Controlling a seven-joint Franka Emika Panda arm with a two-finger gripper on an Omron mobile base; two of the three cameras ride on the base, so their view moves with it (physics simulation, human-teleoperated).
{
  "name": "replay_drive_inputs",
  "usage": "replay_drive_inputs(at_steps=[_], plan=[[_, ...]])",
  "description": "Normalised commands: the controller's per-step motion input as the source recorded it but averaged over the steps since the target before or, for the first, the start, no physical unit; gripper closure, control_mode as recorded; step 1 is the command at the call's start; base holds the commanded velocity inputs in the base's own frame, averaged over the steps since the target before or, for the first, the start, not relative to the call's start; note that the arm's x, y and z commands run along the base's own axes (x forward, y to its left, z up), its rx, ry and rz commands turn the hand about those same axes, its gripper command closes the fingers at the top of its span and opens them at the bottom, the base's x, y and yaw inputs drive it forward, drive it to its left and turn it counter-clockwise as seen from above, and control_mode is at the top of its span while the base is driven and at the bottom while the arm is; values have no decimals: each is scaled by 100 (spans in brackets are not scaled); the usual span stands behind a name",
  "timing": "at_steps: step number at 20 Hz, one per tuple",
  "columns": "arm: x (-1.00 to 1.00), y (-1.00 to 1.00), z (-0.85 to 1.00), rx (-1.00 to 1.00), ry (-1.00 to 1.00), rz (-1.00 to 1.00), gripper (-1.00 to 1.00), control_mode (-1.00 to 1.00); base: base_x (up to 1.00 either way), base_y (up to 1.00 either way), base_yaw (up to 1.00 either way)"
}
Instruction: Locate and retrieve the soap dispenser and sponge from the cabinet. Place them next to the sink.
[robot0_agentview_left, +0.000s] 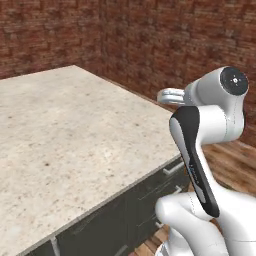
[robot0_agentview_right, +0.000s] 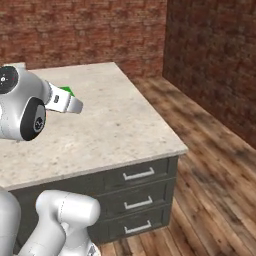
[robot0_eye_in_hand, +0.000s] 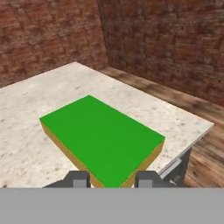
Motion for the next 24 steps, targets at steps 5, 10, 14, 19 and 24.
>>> replay_drive_inputs(at_steps=[5, 10, 14, 19, 24], plan=[[0, 0, 0, 0, 0, 0, 100, 100, 0, 20, 50], [0, 0, 0, 0, 0, 0, 100, 100, 5, 30, 44], [0, 0, 0, 0, 0, 0, 100, 100, 26, 33, 32], [0, 0, 0, 0, 0, 0, 100, 100, 19, 27, 15], [0, 0, 0, 0, 0, 0, 100, 100, 45, 31, 3]])
